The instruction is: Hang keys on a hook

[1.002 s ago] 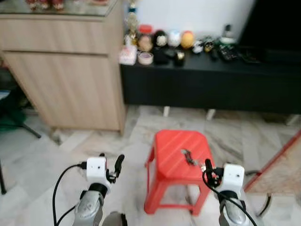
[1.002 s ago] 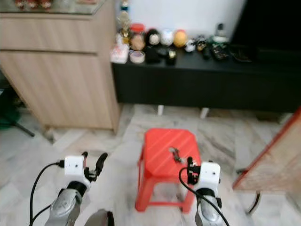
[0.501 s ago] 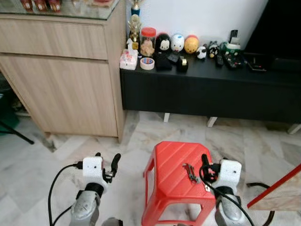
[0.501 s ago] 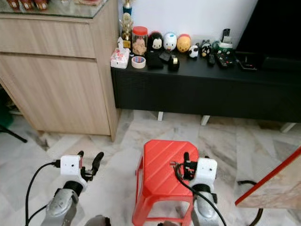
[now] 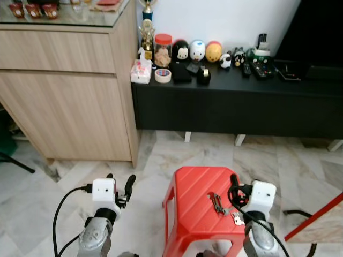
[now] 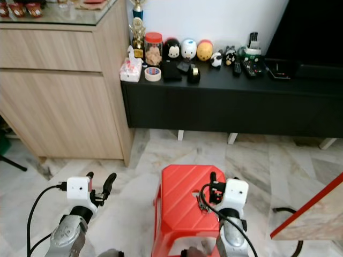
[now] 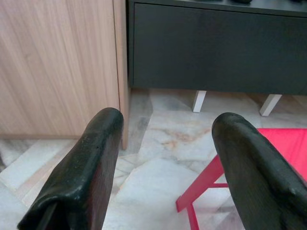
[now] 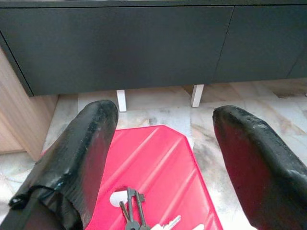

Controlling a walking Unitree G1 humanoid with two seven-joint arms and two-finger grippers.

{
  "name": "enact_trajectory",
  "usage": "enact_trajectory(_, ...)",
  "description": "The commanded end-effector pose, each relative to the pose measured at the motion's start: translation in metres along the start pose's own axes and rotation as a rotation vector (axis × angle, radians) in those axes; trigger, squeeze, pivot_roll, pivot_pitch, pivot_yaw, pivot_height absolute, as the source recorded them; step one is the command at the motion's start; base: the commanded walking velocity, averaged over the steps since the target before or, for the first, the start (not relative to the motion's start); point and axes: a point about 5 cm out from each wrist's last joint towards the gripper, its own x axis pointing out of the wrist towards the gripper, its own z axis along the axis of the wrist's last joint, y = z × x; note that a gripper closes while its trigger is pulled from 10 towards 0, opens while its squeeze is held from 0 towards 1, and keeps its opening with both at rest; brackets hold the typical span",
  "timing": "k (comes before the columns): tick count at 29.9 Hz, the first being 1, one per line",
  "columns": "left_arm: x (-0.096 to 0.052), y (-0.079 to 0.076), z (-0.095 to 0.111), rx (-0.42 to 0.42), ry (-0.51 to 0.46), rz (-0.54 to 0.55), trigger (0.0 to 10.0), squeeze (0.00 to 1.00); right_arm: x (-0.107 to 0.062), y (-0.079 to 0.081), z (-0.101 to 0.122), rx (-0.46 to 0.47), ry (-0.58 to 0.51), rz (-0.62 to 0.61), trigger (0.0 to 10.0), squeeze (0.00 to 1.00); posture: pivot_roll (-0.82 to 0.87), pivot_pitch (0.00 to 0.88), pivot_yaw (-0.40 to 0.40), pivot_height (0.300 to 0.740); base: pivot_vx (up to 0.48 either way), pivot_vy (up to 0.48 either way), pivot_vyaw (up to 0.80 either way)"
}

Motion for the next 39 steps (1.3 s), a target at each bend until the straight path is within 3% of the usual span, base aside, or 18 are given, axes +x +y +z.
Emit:
enact_trajectory(1, -0.0014, -0.0030, -0.0020, 0.007, 0.006, -0.017, 10.0, 0.00, 0.0002, -0.0029, -0.0009, 0.005, 0.007, -0.010, 10.0, 0.00, 0.01, 0.015, -0.066, 0.657, 0.000, 0.000, 0.00)
enact_trajectory(15, -0.0009, -0.0015, -0.0010, 0.003, 0.007, -0.003, 10.0, 0.00, 0.0012, -0.0030, 0.0007, 0.011, 0.003, -0.012, 10.0, 0.00, 0.02, 0.050, -0.073, 0.657, 0.000, -0.091, 0.00)
enact_trajectory(20, -0.0015, -0.0002, -0.0011, 0.003, 0.009, 0.004, 10.0, 0.00, 0.0022, -0.0054, -0.0035, -0.009, 0.046, -0.046, 10.0, 0.00, 0.02, 0.059, -0.073, 0.657, 0.000, 0.000, 0.00)
enact_trajectory(25, -0.0012, -0.0010, -0.0010, 0.003, 0.009, 0.004, 10.0, 0.00, 0.0027, -0.0071, -0.0014, -0.013, 0.027, -0.056, 10.0, 0.00, 0.02, 0.061, -0.074, 0.622, 0.000, 0.000, 0.00)
enact_trajectory(39, -0.0028, -0.0010, -0.0014, 0.008, 0.011, 0.005, 10.0, 0.00, 0.0028, -0.0066, 0.0011, -0.004, 0.012, -0.057, 10.0, 0.00, 0.02, 0.064, -0.080, 0.622, 0.000, 0.000, 0.00)
